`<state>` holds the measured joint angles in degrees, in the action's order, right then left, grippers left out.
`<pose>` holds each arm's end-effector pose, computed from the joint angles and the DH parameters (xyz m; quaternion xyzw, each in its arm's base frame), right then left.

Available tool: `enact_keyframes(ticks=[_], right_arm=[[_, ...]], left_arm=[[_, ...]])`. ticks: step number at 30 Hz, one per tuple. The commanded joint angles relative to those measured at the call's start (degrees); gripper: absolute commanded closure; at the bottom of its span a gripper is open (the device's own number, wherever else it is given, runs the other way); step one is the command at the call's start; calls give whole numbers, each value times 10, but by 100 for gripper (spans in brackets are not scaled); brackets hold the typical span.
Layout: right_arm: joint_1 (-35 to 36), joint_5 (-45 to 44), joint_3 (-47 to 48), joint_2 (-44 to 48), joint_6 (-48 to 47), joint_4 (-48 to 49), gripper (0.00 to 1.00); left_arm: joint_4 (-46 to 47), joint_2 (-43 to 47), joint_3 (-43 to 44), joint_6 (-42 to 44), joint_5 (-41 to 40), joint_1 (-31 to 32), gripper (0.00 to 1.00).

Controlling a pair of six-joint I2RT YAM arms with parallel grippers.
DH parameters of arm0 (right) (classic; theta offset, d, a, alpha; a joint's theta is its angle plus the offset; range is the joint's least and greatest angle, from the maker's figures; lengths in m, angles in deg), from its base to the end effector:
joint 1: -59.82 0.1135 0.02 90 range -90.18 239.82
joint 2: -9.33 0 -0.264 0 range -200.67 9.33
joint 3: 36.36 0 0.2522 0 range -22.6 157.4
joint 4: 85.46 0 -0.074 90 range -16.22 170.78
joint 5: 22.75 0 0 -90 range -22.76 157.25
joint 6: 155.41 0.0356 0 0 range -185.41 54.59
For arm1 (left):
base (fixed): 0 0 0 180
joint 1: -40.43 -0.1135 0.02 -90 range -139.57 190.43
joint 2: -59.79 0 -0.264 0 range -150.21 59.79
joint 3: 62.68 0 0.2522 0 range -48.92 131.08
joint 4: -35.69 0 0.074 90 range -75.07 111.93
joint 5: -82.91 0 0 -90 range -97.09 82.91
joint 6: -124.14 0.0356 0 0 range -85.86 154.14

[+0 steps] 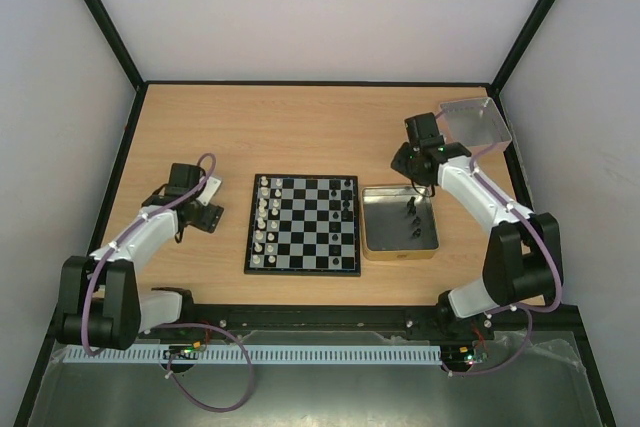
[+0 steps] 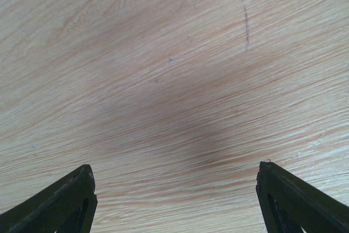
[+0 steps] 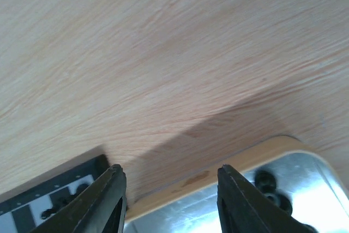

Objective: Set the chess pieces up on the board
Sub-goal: Pick up the chess piece from the storage box.

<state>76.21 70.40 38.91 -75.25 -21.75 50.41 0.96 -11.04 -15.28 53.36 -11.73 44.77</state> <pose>0.2961 0.0891 0.2475 0.2154 0.9245 0.1795 0.2584 0.2221 -0.0140 0.1696 0.1853 0.9429 0.0741 0.2667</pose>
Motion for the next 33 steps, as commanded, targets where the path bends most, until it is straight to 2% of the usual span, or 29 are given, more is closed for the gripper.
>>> enact_keyframes(ticks=[1, 4, 16, 24, 33], right_arm=[[-20, 9, 15, 4, -48, -79, 56], [-26, -10, 10, 1, -64, -100, 62], [-41, 57, -66, -3, -30, -52, 74], [-41, 47, -104, -5, -14, -13, 77], [-42, 28, -87, -27, -16, -12, 77]], left_arm=[[5, 14, -11, -3, -10, 0, 20], [8, 9, -10, -2, -9, 1, 19], [12, 13, -12, -3, -37, 12, 19], [13, 13, -13, -3, -36, 7, 19], [13, 21, -13, -3, -38, 3, 19]])
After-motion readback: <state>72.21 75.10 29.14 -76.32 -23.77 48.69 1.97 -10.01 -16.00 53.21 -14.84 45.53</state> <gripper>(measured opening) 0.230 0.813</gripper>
